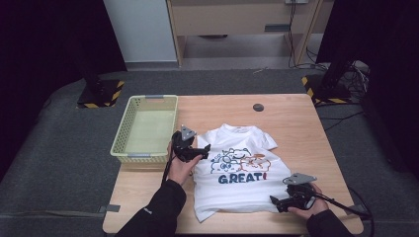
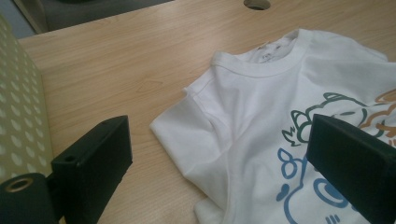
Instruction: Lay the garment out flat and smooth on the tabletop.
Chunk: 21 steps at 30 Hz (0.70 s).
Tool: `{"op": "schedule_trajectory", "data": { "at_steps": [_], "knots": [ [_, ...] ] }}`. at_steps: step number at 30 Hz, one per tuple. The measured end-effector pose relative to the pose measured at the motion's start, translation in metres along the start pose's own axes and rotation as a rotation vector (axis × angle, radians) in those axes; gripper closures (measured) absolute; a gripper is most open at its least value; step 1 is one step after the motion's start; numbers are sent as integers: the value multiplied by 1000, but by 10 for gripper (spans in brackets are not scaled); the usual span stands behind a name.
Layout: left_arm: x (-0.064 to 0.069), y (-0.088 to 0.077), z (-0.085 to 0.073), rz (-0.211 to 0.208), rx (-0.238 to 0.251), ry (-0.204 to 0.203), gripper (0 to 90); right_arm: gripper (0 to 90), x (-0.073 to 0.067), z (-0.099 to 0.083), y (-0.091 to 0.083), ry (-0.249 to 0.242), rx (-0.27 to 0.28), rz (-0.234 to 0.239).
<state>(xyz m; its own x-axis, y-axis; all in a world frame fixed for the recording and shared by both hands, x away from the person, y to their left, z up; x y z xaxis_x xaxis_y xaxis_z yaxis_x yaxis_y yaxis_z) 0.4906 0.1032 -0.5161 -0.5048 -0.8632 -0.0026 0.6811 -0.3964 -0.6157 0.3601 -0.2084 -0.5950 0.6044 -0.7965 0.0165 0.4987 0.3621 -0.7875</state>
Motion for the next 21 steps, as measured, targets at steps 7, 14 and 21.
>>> {"op": "schedule_trajectory", "data": {
  "at_steps": [7,14,21],
  "knots": [
    [-9,15,7,32,-22,-15,84,36,0,-2,-1,4,-1,-3],
    [-19,38,-2,71,-58,-30,121,36,0,-2,-1,3,1,-3],
    [-27,55,-9,89,-73,-67,154,36,0,-2,-1,2,1,-2]
  ]
}}
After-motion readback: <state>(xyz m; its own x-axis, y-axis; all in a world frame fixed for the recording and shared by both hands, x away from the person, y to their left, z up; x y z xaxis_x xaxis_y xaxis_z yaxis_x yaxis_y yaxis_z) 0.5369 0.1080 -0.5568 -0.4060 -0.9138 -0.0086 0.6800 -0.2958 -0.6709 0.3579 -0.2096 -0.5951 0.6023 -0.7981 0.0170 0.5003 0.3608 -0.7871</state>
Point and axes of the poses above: each handheld gripper's, and its own axes: y roughly forward along the jaws, z roughly out of its top, x roughly to its right, the point moved 8 cm from there along y, roughly forward along the jaws, and after that the axes turned 4 degrees about -x, right-handed, at the moved point
